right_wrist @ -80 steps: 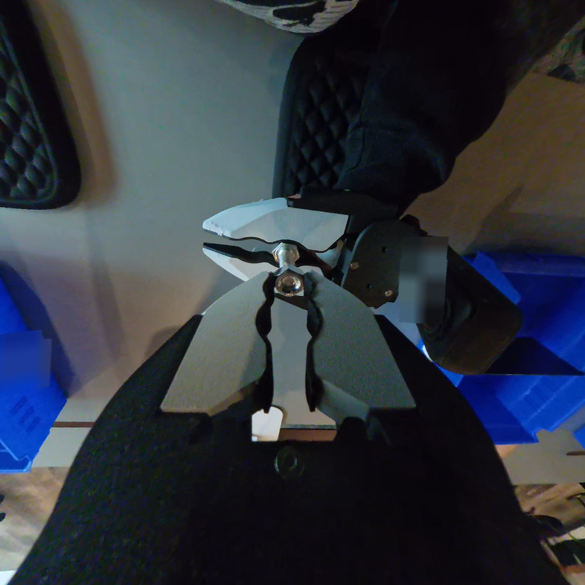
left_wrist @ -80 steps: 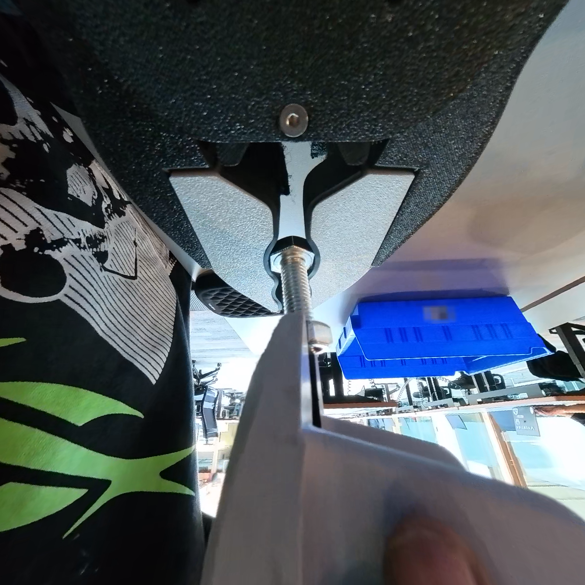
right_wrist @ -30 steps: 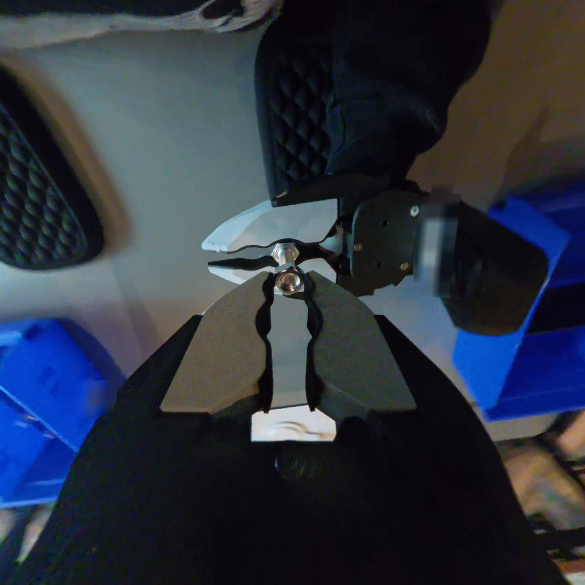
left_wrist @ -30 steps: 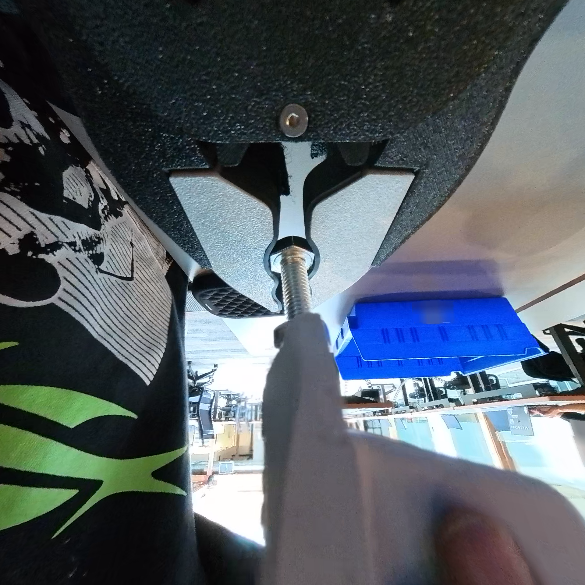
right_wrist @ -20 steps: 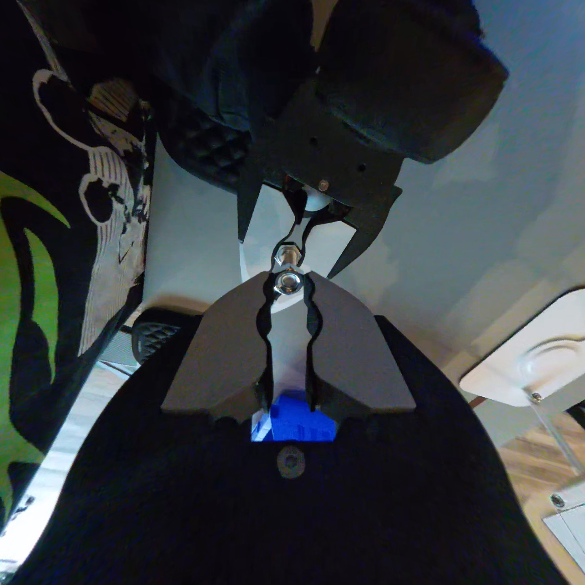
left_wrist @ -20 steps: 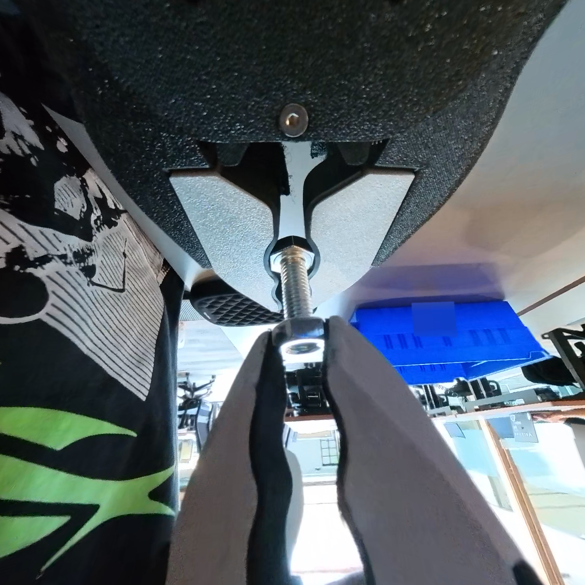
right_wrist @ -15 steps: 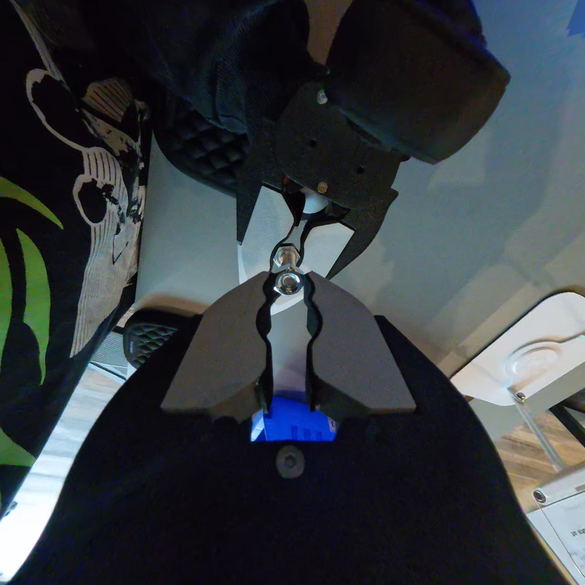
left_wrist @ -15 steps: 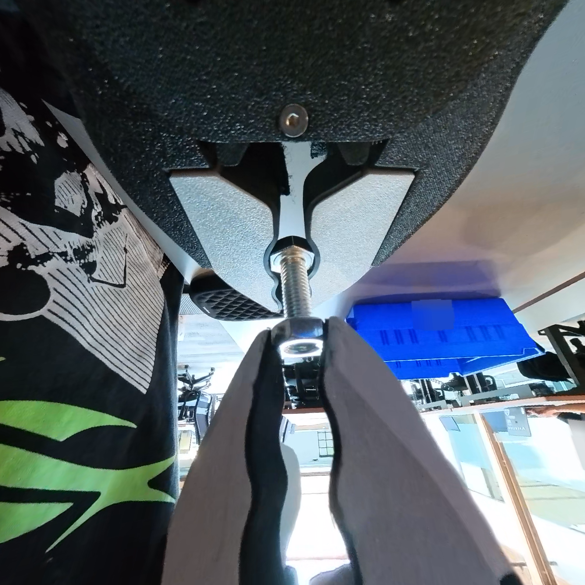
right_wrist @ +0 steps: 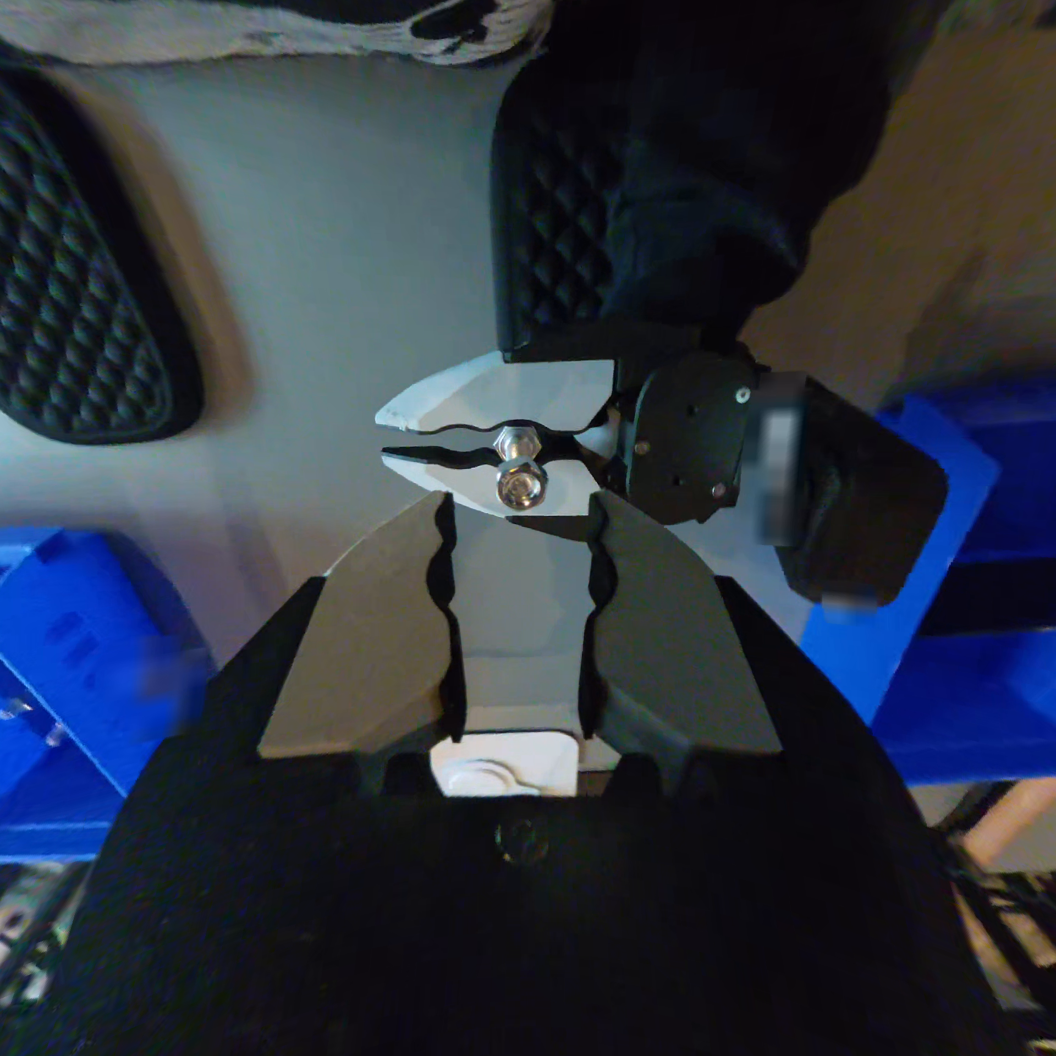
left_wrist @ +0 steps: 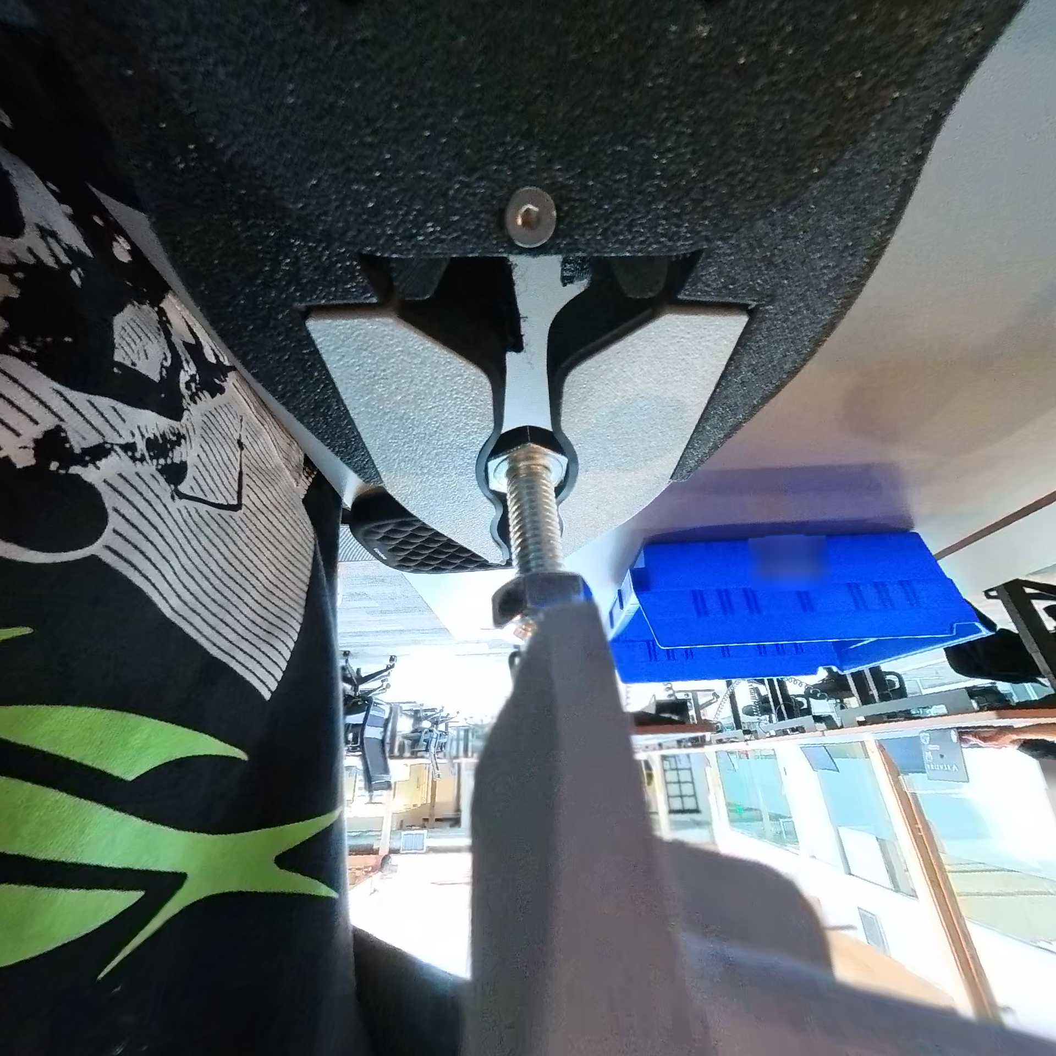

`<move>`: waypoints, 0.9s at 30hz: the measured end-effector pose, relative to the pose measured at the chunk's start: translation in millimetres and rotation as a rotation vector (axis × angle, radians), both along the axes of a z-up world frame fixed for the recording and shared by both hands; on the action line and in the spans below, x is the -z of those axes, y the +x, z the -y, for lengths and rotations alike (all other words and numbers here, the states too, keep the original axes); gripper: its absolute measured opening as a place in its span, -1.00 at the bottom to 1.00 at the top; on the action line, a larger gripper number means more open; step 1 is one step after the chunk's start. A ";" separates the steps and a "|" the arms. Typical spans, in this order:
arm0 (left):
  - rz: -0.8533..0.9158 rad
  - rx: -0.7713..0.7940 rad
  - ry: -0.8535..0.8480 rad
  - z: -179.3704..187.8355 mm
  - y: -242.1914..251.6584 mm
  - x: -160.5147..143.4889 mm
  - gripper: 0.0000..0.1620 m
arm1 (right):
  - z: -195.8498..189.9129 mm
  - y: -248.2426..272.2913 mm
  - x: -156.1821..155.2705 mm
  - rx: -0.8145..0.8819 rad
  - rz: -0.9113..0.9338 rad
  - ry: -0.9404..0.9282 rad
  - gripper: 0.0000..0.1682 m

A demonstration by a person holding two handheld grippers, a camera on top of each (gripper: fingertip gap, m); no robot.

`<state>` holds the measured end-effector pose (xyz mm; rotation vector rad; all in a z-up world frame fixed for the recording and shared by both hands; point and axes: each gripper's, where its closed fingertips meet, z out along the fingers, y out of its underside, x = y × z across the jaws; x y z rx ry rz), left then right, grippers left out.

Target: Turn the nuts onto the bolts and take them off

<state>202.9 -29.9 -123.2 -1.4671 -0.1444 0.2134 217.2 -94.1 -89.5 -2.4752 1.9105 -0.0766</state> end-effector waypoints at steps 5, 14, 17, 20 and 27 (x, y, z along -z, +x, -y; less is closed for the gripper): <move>0.001 0.004 0.003 -0.2 0.3 -0.2 -0.88 | -0.4 2.1 8.9 -0.111 -0.019 0.017 -0.64; 0.002 -0.001 0.011 0.6 -0.3 -1.3 -0.88 | 1.3 0.0 9.6 0.009 -0.001 -0.009 -0.78; 0.003 -0.007 0.017 1.4 -1.0 -2.1 -0.88 | 2.2 -1.4 9.3 0.246 0.007 -0.006 -0.78; 0.006 -0.013 0.018 1.7 -2.0 -2.0 -0.88 | 1.7 -4.1 9.4 0.523 -0.001 -0.004 -0.79; 0.002 -0.014 -0.009 -1.3 -1.7 1.5 -0.88 | -6.8 -4.8 12.7 1.217 0.020 0.073 -0.80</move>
